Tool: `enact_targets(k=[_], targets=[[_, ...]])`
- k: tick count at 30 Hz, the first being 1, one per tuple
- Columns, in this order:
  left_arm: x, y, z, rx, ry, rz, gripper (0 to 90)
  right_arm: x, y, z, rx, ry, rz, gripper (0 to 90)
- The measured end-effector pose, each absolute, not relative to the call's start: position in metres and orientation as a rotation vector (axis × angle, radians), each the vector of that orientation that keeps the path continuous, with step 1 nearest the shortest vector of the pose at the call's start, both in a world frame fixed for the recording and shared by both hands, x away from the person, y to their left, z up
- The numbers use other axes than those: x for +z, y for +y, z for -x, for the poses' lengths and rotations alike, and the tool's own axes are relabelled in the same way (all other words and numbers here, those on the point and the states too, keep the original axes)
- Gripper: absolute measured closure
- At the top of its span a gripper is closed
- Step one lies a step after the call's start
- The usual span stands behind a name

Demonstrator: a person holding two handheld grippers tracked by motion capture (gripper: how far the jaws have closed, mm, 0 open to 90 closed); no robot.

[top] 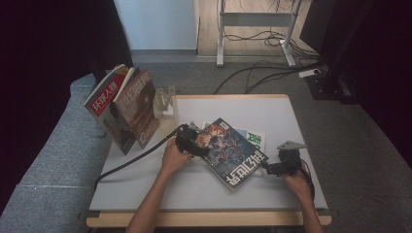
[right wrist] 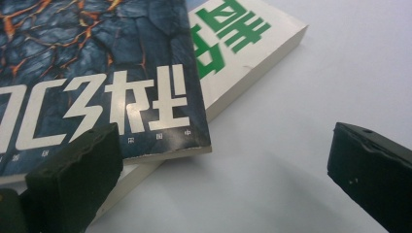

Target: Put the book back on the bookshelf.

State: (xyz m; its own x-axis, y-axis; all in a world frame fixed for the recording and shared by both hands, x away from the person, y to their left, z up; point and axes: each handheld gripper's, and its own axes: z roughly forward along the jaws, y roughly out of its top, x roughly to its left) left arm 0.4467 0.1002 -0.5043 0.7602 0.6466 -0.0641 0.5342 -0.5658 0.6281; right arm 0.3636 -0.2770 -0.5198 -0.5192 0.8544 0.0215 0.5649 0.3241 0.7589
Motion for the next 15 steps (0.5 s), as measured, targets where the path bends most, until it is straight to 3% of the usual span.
enact_targets(k=[15], targets=[[-0.501, 0.108, -0.420, 0.243, 0.892, -2.337, 0.0, -0.523, -0.283, -0.384, 1.056, 2.166, -1.344, 0.0]])
